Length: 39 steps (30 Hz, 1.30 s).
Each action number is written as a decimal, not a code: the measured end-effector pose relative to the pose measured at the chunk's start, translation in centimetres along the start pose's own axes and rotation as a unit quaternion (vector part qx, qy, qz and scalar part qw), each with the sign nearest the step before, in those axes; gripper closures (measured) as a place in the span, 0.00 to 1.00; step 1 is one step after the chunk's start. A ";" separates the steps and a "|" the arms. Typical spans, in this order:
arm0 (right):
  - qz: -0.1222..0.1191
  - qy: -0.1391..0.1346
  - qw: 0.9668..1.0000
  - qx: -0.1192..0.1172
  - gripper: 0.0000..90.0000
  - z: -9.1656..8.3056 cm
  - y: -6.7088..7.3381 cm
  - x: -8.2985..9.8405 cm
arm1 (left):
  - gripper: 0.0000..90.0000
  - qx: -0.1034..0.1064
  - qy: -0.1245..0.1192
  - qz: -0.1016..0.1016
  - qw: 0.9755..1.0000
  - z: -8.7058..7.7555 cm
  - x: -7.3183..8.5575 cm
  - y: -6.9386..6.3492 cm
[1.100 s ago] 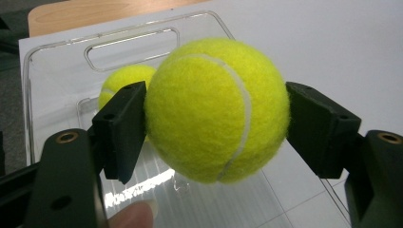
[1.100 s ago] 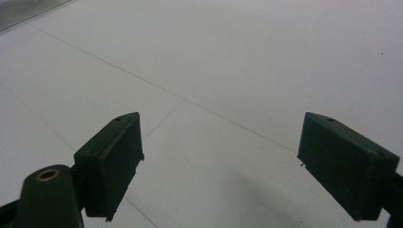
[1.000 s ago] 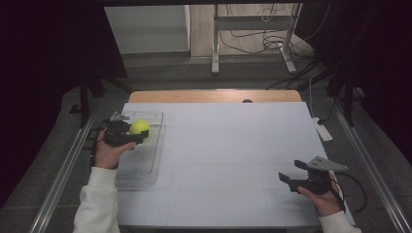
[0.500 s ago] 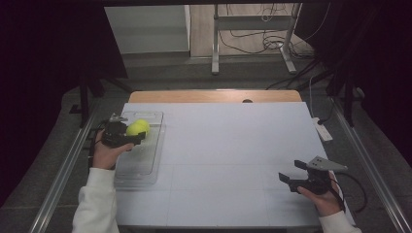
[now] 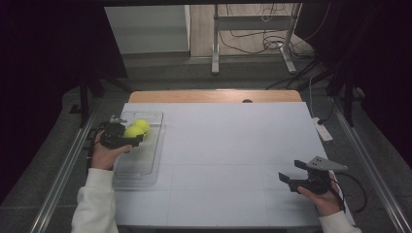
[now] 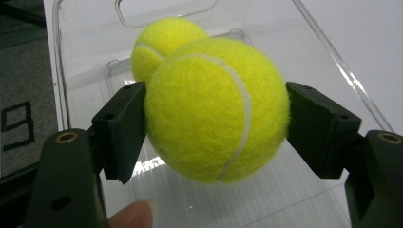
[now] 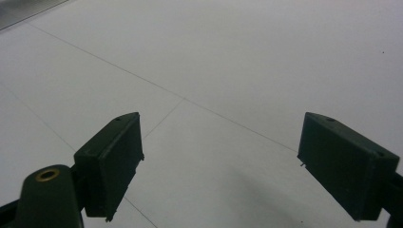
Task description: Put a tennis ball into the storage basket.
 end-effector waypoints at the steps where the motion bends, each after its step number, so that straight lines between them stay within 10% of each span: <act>1: 0.000 0.000 1.000 0.000 0.17 0.0 0.0 0.0 | 0.30 0.000 0.001 0.000 1.000 0.0 0.0 0.0; 27: 0.000 0.000 1.000 0.000 0.17 0.0 0.0 0.0 | 0.30 -0.018 0.029 0.004 0.999 0.7 0.8 0.5; 39: -0.001 0.001 1.000 0.000 0.17 0.0 0.0 0.0 | 0.15 0.015 -0.028 -0.012 0.999 -0.8 -0.3 0.0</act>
Point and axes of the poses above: each handheld gripper's, and its own axes: z roughly forward along the jaws, x roughly out of its underside, y roughly to its left, the point moved 8 cm from there along z, roughly forward along the jaws, and after that the axes turned 7 degrees about y, right-handed, at the moved point
